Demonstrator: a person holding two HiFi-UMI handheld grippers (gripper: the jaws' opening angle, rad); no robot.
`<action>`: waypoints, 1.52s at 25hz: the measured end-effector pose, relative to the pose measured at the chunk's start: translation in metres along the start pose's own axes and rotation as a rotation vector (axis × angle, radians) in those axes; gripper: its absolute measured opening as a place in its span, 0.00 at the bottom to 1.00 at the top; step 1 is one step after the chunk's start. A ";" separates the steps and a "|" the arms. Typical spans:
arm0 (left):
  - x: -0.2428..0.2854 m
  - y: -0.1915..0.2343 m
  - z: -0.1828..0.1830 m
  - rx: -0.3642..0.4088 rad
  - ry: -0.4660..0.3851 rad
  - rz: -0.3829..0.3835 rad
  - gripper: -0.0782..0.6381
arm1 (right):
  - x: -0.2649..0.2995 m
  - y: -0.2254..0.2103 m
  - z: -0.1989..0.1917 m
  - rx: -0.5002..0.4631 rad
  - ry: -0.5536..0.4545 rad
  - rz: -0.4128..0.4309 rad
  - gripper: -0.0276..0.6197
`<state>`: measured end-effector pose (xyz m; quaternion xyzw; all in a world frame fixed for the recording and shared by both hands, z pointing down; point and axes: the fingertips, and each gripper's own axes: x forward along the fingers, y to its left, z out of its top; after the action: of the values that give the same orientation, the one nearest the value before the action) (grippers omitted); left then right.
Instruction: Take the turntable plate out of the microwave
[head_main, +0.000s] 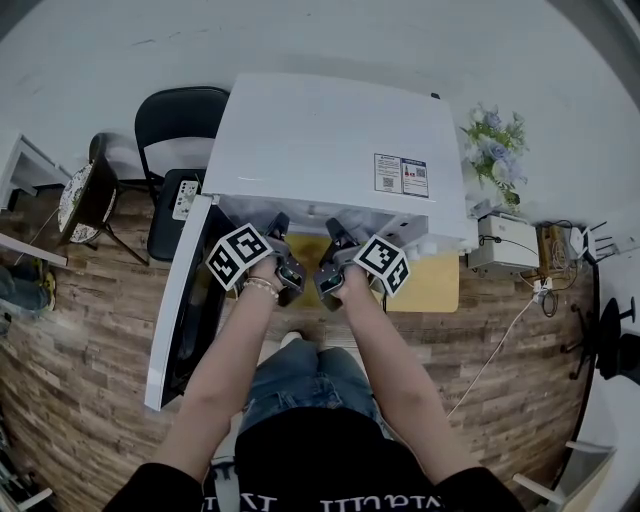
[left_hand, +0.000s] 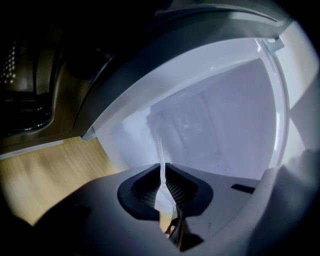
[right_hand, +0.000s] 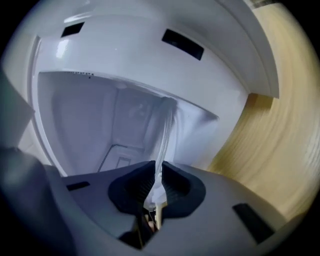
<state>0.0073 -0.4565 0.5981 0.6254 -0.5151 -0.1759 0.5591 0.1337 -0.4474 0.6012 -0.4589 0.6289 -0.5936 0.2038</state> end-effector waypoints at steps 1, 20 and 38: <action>0.000 -0.001 -0.002 0.006 0.008 -0.014 0.15 | -0.001 -0.001 0.001 0.015 -0.012 0.009 0.12; 0.016 -0.010 -0.015 -0.084 -0.017 -0.138 0.23 | -0.039 0.008 -0.006 0.038 -0.004 0.073 0.11; -0.009 -0.004 -0.029 -0.323 -0.065 -0.243 0.15 | -0.088 -0.002 -0.045 -0.106 0.175 0.044 0.15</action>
<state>0.0288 -0.4346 0.6002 0.5792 -0.4184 -0.3425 0.6100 0.1418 -0.3497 0.5878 -0.4015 0.6848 -0.5927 0.1363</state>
